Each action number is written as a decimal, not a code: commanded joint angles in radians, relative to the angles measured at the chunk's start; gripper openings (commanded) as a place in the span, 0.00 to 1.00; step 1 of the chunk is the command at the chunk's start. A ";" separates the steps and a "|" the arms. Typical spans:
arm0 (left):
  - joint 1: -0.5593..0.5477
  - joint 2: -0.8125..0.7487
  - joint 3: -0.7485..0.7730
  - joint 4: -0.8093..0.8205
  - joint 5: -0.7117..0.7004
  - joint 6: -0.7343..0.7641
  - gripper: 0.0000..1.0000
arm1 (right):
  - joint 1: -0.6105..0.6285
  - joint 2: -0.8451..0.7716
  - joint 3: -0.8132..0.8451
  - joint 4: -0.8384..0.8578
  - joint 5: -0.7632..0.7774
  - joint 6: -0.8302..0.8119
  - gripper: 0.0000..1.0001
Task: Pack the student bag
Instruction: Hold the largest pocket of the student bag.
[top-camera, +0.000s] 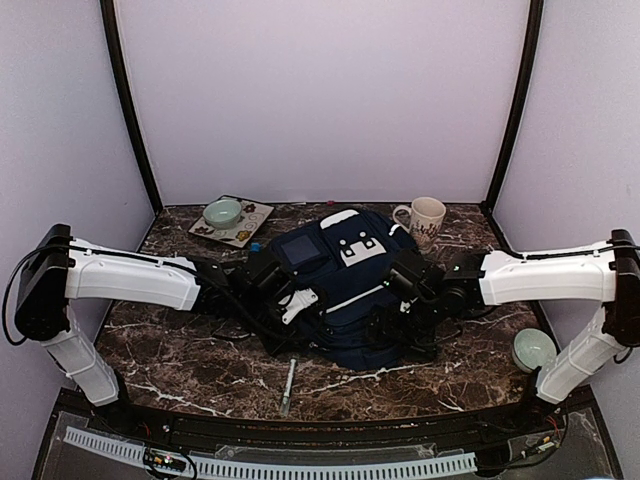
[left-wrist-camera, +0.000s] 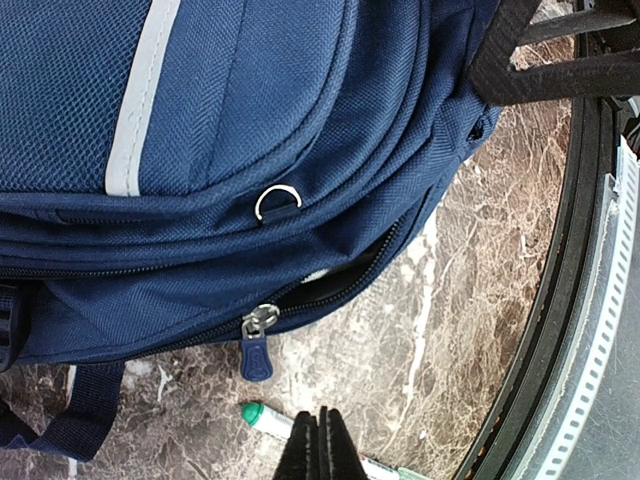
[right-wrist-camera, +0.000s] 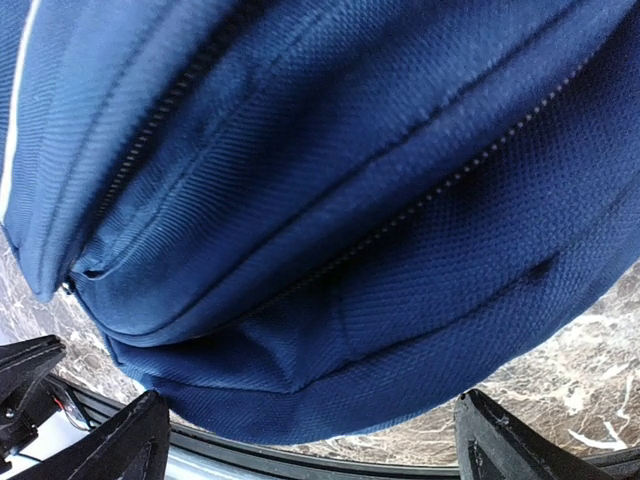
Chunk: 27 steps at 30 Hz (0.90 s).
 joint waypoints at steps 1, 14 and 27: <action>0.001 -0.006 0.001 -0.011 0.006 -0.006 0.00 | 0.009 0.018 -0.022 0.054 -0.027 0.000 0.99; 0.001 -0.031 -0.022 -0.009 0.010 -0.012 0.00 | 0.012 0.081 -0.022 0.143 -0.077 -0.017 0.97; 0.001 -0.041 -0.040 0.003 0.018 -0.033 0.00 | 0.020 0.136 -0.012 0.184 -0.125 -0.046 0.95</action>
